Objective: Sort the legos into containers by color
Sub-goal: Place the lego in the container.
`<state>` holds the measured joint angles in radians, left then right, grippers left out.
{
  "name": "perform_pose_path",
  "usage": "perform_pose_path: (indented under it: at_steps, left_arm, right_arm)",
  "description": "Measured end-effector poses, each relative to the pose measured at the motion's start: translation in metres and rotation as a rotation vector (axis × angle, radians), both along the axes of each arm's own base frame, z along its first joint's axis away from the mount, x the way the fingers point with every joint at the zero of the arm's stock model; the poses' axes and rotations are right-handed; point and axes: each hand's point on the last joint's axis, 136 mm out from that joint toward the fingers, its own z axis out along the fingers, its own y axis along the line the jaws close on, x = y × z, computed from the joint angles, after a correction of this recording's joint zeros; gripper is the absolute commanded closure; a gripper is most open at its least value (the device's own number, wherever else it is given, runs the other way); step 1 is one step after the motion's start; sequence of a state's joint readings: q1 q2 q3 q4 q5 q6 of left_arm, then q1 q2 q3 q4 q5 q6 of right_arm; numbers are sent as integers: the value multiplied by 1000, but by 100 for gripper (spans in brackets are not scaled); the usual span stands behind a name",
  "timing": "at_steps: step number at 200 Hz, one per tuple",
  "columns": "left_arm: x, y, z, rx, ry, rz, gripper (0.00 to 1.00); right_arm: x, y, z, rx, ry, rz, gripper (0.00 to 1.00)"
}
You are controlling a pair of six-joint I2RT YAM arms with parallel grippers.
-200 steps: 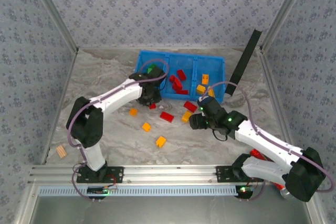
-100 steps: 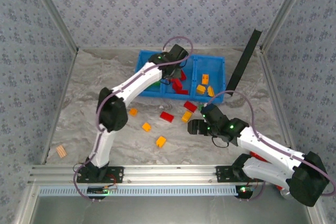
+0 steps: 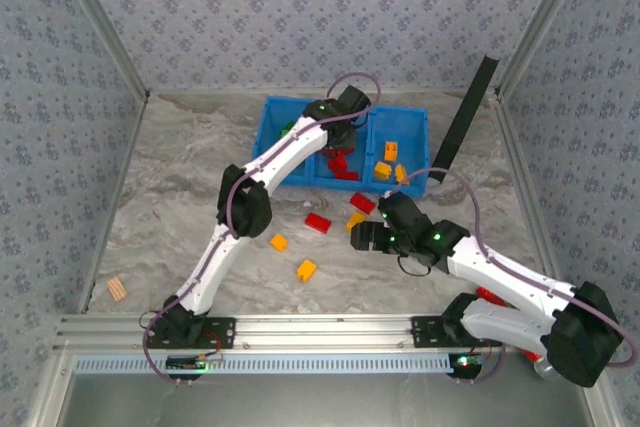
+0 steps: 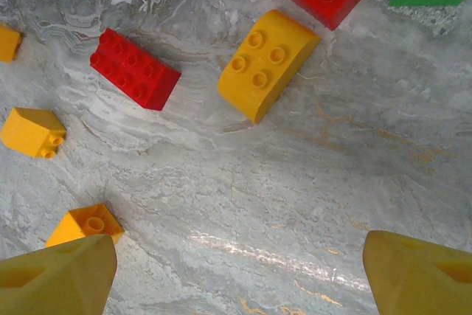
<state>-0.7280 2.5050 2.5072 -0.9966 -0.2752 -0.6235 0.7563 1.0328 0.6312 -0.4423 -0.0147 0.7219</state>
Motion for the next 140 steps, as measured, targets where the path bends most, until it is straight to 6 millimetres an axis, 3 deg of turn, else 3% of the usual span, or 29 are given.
perform_pose_path:
  at_steps: [46, 140]
  left_arm:
    - [2, 2, -4, -9, 15, -2, 89]
    - [2, 0, -4, -12, 16, -13, 52]
  right_arm:
    - [2, 2, -4, -11, 9, 4, 11]
    - [7, 6, -3, -5, -1, 6, 11]
